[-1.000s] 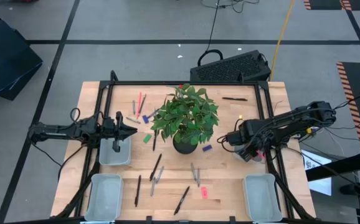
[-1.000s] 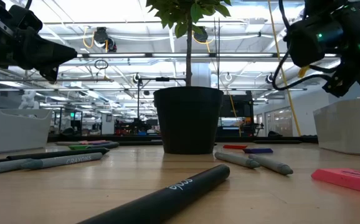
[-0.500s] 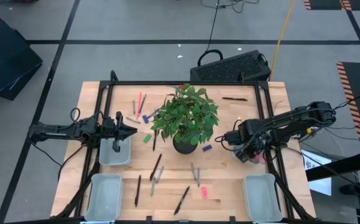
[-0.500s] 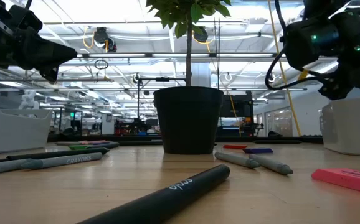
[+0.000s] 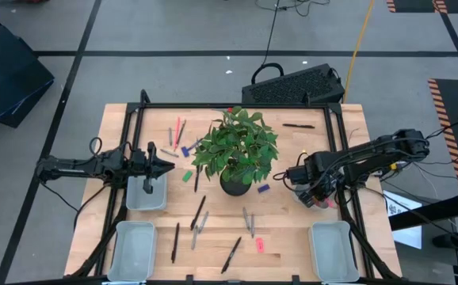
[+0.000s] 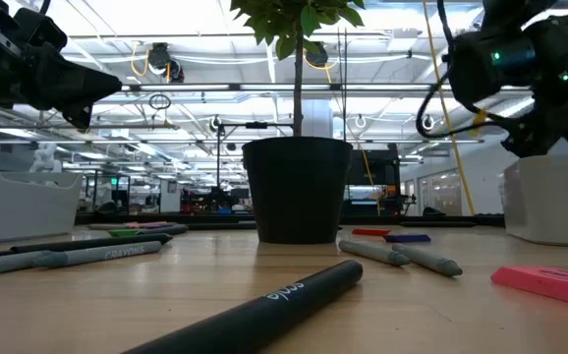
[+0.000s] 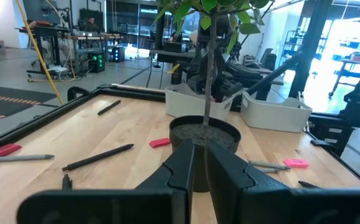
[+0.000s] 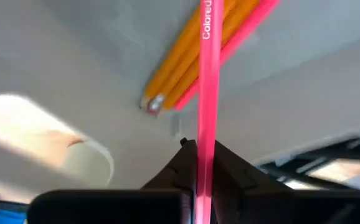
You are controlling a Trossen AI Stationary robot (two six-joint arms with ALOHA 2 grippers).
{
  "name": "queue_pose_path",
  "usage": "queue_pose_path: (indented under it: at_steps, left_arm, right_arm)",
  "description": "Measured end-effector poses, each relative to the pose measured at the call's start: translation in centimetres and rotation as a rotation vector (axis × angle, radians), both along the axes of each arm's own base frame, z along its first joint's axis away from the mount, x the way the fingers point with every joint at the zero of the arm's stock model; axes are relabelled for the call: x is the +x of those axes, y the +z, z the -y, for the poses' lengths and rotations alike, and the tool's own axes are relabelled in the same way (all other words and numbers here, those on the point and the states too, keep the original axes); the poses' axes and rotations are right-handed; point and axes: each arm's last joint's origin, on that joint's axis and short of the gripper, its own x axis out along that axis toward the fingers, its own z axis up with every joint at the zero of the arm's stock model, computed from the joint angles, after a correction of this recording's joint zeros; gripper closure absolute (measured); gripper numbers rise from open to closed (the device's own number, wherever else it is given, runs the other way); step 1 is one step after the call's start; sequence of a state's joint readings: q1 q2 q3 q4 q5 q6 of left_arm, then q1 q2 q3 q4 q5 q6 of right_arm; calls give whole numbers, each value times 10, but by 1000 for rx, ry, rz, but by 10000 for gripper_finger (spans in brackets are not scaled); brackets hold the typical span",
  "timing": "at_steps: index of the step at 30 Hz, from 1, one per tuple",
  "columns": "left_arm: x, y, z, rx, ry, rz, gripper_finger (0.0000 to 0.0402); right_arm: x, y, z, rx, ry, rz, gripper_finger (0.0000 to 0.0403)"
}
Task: Sort crayons/erasers/pens/pencils in bins
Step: Put the pink pencil into the top right gray bin, then put the black pen into the top left gray bin
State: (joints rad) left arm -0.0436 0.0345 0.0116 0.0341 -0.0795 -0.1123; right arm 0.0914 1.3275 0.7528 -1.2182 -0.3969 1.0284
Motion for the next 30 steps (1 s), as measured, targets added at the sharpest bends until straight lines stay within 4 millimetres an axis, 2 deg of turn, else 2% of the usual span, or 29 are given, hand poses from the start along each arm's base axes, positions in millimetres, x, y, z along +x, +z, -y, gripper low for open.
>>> queue_pose_path:
  at_steps: [6, 12, 15, 24, 30]
  left_arm:
    - [0, 0, 0, 0, 0, 0, 360]
    - [0, 0, 0, 0, 0, 0, 360]
    - [0, 0, 0, 0, 0, 0, 360]
    - [0, 0, 0, 0, 0, 0, 360]
    - [0, 0, 0, 0, 0, 0, 360]
  right_arm:
    - [-6, 21, 1, -52, -154, -37, 378]
    - [-6, 27, 4, -190, -329, 40, 384]
    - [-2, 25, 6, -243, -372, 70, 366]
    - [-1, 18, 19, -368, -434, 79, 276]
    - [-2, 18, 48, -594, -524, 113, 270]
